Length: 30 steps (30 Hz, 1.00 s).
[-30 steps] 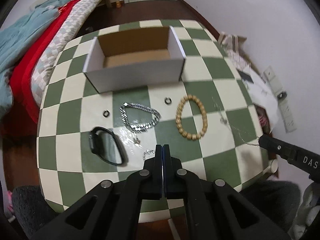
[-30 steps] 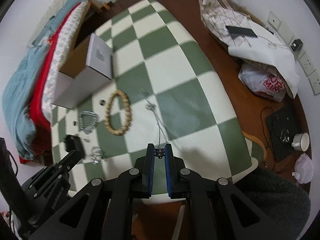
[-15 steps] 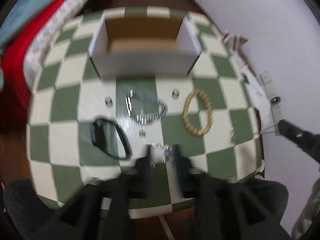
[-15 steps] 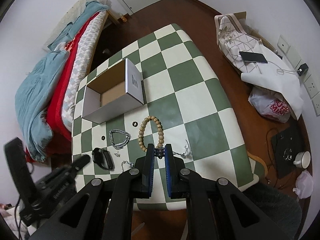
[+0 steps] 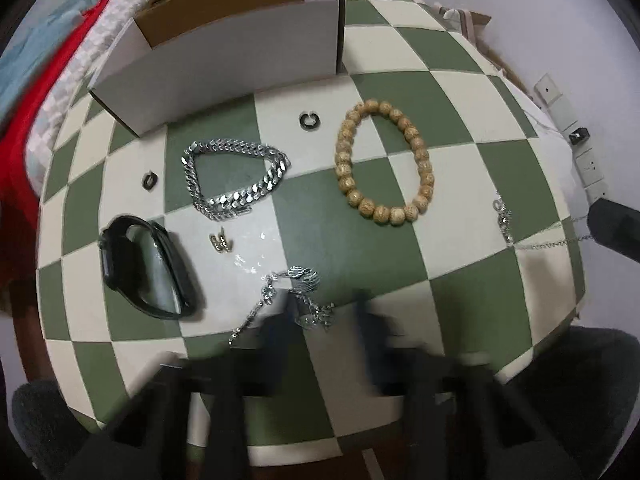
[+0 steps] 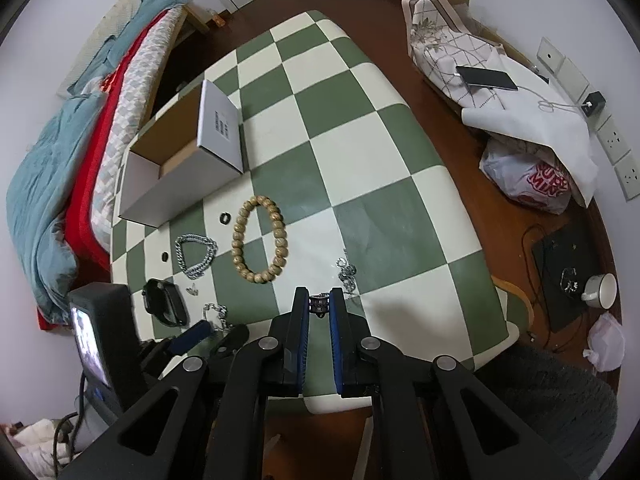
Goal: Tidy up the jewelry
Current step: 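Grasp the silver charm bracelet with the left tool while the right tool lifts the necklace, then carry both pieces over the white box and open both tools to drop them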
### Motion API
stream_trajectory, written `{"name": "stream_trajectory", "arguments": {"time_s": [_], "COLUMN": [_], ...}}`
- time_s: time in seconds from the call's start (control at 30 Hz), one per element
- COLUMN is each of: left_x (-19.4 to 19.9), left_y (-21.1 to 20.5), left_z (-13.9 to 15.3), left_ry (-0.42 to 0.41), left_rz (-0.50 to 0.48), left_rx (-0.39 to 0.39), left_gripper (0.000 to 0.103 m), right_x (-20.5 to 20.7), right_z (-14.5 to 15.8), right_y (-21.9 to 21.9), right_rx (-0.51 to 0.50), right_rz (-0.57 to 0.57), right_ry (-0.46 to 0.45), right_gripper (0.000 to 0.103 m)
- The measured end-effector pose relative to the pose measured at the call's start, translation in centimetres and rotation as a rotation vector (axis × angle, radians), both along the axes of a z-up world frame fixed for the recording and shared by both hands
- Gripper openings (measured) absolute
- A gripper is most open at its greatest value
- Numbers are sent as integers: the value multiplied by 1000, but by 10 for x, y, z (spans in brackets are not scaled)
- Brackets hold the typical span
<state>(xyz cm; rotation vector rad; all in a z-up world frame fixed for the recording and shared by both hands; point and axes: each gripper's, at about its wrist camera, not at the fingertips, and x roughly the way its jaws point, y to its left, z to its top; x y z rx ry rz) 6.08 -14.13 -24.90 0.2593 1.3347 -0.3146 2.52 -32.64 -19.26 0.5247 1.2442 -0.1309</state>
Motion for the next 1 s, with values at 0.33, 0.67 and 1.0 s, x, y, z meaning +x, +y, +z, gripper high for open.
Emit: {"name": "stream_trajectory", "arguments": {"time_s": [0.33, 0.67, 1.0], "left_x": [13, 33, 65], "left_y": [36, 55, 57], "left_z": [52, 126, 176], "left_ry": [-54, -160, -240], "left_rz": [78, 97, 87], "left_rx": [-117, -213, -239], "left_gripper": [2, 2, 2], "right_x": [0, 7, 34], "right_z": [11, 64, 129], "right_y": [2, 9, 30], "right_rx": [-3, 13, -15], "right_rz": [5, 51, 116], "right_ry": [-25, -120, -220], "right_gripper": [10, 10, 10]}}
